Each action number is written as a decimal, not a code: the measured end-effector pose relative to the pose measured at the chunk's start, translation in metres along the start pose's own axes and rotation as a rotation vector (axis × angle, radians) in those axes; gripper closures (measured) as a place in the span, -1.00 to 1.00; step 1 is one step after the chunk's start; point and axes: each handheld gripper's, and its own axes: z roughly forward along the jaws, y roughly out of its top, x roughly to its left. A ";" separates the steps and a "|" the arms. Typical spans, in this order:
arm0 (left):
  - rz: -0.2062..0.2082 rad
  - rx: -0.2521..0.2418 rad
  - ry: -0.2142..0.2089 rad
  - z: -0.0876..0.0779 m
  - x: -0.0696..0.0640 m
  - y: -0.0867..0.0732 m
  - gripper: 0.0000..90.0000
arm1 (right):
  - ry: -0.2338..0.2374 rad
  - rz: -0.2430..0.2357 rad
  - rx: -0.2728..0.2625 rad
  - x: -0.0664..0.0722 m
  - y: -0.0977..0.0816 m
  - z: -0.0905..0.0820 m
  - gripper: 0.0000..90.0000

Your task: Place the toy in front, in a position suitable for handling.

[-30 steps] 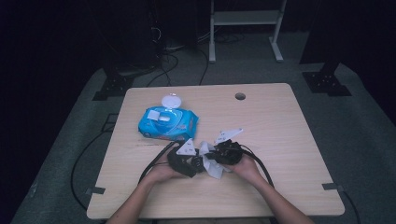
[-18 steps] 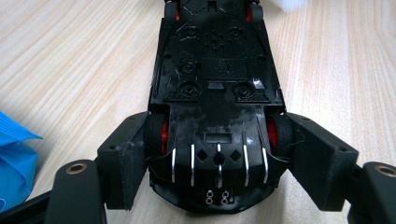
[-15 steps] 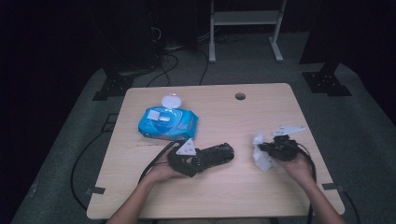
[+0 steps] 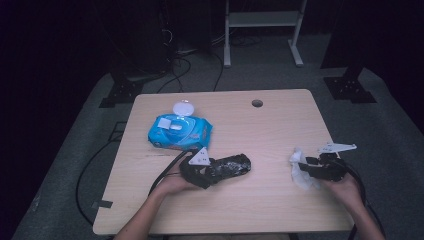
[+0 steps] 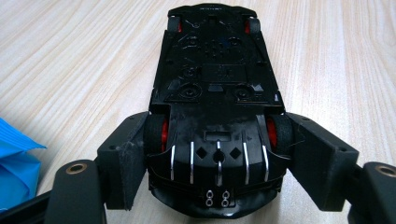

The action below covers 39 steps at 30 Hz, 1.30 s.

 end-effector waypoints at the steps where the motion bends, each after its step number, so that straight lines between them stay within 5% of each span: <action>1: 0.001 0.000 0.000 0.000 0.000 0.000 -0.42 | -0.004 -0.008 -0.018 0.002 0.003 -0.005 0.16; 4: -0.002 -0.003 0.001 0.000 -0.001 0.001 -0.42 | -0.002 -0.022 -0.049 0.007 0.008 -0.011 0.13; 6: 0.007 0.002 0.006 -0.001 -0.001 0.003 -0.42 | 0.051 -0.049 -0.091 0.017 0.017 -0.013 0.10; 7: 0.006 0.000 0.007 -0.002 -0.001 0.003 -0.43 | 0.106 -0.084 -0.099 0.030 0.026 -0.007 0.08; 11: 0.001 -0.004 0.015 -0.007 -0.003 0.003 -0.44 | 0.187 -0.169 -0.077 0.056 0.040 0.016 0.03; 17: -0.010 -0.037 0.051 -0.018 -0.006 0.002 -0.47 | 0.298 -0.228 -0.008 0.086 0.054 0.065 -0.02; 23: 0.000 -0.021 0.083 -0.022 -0.011 -0.007 -0.46 | 0.334 -0.296 0.007 0.102 0.061 0.081 -0.05; 32: -0.002 0.018 0.110 -0.014 -0.008 -0.011 -0.49 | 0.370 -0.263 0.021 0.100 0.060 0.086 -0.14; 39: -0.019 0.043 0.102 -0.009 -0.004 -0.014 -0.45 | 0.382 -0.317 0.022 0.109 0.058 0.084 -0.22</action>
